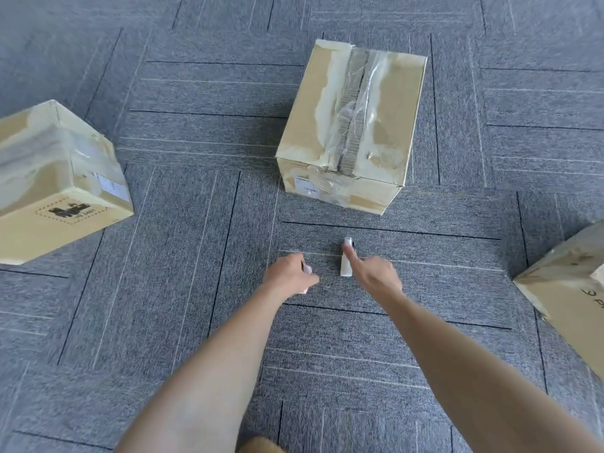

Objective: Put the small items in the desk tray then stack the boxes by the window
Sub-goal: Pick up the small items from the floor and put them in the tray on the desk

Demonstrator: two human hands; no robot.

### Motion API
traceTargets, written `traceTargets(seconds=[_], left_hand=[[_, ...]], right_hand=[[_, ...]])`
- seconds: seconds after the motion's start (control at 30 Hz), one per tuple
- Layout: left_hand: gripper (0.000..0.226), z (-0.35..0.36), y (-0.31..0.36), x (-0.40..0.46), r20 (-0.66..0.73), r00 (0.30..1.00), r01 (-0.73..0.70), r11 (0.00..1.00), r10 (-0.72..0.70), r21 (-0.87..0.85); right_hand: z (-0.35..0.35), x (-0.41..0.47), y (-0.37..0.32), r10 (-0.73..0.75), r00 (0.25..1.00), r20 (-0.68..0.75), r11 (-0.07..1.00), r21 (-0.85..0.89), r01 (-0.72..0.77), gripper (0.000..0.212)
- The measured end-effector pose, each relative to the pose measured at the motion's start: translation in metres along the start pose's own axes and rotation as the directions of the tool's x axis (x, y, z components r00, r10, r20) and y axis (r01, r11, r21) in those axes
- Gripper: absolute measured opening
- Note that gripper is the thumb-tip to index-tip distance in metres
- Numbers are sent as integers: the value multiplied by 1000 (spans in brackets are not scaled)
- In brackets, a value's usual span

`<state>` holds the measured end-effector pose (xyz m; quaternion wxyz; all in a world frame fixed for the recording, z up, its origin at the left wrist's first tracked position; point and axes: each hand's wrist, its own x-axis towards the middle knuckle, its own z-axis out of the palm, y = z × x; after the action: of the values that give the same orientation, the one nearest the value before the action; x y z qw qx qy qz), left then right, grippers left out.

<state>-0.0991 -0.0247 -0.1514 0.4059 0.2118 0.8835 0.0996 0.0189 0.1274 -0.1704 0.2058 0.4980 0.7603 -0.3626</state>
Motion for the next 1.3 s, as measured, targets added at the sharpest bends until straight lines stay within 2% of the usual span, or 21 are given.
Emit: traceTargets(seconds=[0.07, 0.13, 0.2, 0.3, 0.4, 0.57, 0.7, 0.8, 0.9, 1.0, 1.07, 1.3], left_hand=[[23, 0, -1, -2, -3, 1000, -9, 1000, 9, 8], [22, 0, -2, -3, -6, 1000, -8, 1000, 8, 16], [22, 1, -3, -3, -7, 1000, -6, 1000, 6, 19], [27, 1, -4, -3, -5, 1000, 6, 1000, -6, -11], [24, 2, -4, -1, -11, 1000, 21, 999, -21, -41], [26, -2, -4, 1, -19, 999, 26, 994, -28, -108], [31, -2, 1, 3, 9, 999, 33, 987, -32, -154], [31, -1, 4, 4, 24, 1000, 25, 978, -20, -205], [32, 2, 10, 4, 69, 998, 28, 955, -8, -295], [30, 6, 18, 3, 121, 992, 11, 942, 31, -334], [27, 7, 20, 4, 118, 993, 16, 945, 24, -325], [24, 0, 21, 1, 93, 996, 31, 959, -5, -281]], right_hand=[[-3, 1, 5, 1, 997, -77, 998, -60, -6, 72], [-4, 6, 5, -39, 994, -102, 987, -158, 23, 56], [-4, 11, 2, -70, 994, -79, 978, -202, 53, 43], [-5, 14, -6, -88, 996, -16, 958, -277, 80, 43], [-4, 16, -9, -152, 988, 14, 938, -313, 149, 31], [-4, 15, -6, -216, 976, 17, 935, -284, 212, 37], [-4, 11, -4, -230, 973, 24, 862, -459, 215, 52], [-1, 10, -5, -280, 960, 19, 823, -509, 250, 58], [-1, 16, 0, -285, 957, 53, 848, -452, 278, 51], [-7, 19, 11, -242, 967, 83, 946, -203, 254, 41], [-12, 19, 19, -235, 968, 92, 969, -58, 241, 37], [-16, 14, 32, -157, 987, 30, 987, 21, 156, 34]])
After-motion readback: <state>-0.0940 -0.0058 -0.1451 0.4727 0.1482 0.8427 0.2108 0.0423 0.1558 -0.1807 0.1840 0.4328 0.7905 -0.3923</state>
